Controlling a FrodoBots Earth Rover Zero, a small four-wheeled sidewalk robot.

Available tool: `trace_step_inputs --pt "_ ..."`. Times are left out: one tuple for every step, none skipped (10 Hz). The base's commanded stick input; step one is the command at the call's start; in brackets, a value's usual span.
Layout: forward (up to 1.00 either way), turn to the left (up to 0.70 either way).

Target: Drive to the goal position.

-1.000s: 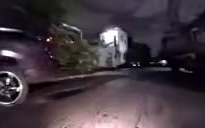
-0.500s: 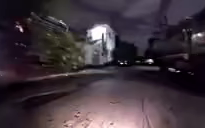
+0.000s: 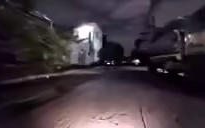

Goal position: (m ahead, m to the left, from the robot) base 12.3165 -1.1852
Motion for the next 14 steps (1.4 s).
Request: trace_step_inputs --pt "1.0 -0.27" --pt "1.0 -0.09" --pt "1.0 0.0" --pt "1.0 0.0" --pt "1.0 -0.22" --pt "1.0 -0.08" --pt "1.0 0.0" --pt "1.0 0.0" --pt "1.0 0.0" --pt "1.0 -0.22" --pt "1.0 -0.09" --pt "1.0 0.0" --pt "1.0 0.0" --pt "1.0 0.0"
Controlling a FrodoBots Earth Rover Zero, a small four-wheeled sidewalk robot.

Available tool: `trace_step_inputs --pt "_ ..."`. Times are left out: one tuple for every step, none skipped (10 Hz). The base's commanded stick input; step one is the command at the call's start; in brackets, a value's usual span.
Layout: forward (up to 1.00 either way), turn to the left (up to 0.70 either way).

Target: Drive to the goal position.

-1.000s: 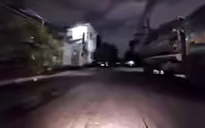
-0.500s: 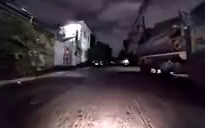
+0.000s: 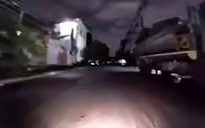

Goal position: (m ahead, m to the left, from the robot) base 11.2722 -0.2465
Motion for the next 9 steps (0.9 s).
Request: trace_step_inputs --pt "1.0 0.0" --pt "1.0 0.0" --pt "1.0 0.0" --pt "1.0 0.0" --pt "1.0 -0.15" --pt "1.0 -0.16" --pt "1.0 0.0" --pt "1.0 0.0" --pt "1.0 0.0"
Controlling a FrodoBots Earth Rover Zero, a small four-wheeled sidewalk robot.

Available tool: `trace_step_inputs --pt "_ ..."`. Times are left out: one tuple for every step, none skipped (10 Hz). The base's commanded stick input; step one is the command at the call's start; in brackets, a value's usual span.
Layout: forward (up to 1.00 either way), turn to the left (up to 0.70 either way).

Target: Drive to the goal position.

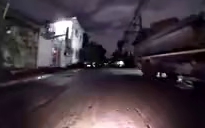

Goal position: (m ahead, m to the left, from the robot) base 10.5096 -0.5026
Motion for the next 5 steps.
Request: trace_step_inputs --pt "1.0 0.0" --pt "1.0 0.0" --pt "1.0 0.0" --pt "1.0 -0.15" --pt "1.0 -0.27"
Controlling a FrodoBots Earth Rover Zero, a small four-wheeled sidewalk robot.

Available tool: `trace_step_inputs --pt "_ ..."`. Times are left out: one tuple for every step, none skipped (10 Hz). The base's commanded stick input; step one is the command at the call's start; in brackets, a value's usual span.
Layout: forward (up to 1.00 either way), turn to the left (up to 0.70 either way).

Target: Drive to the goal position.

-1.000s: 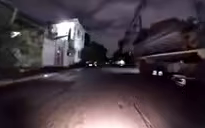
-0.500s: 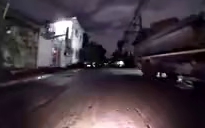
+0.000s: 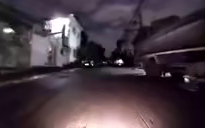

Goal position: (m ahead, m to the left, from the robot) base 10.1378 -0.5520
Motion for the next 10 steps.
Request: trace_step_inputs --pt "1.0 -0.09" --pt "1.0 0.0" --pt "1.0 0.0" --pt "1.0 0.0" --pt "1.0 0.0" --pt "1.0 0.0" --pt "1.0 0.0" --pt "1.0 -0.08" --pt "1.0 -0.19" --pt "1.0 0.0"
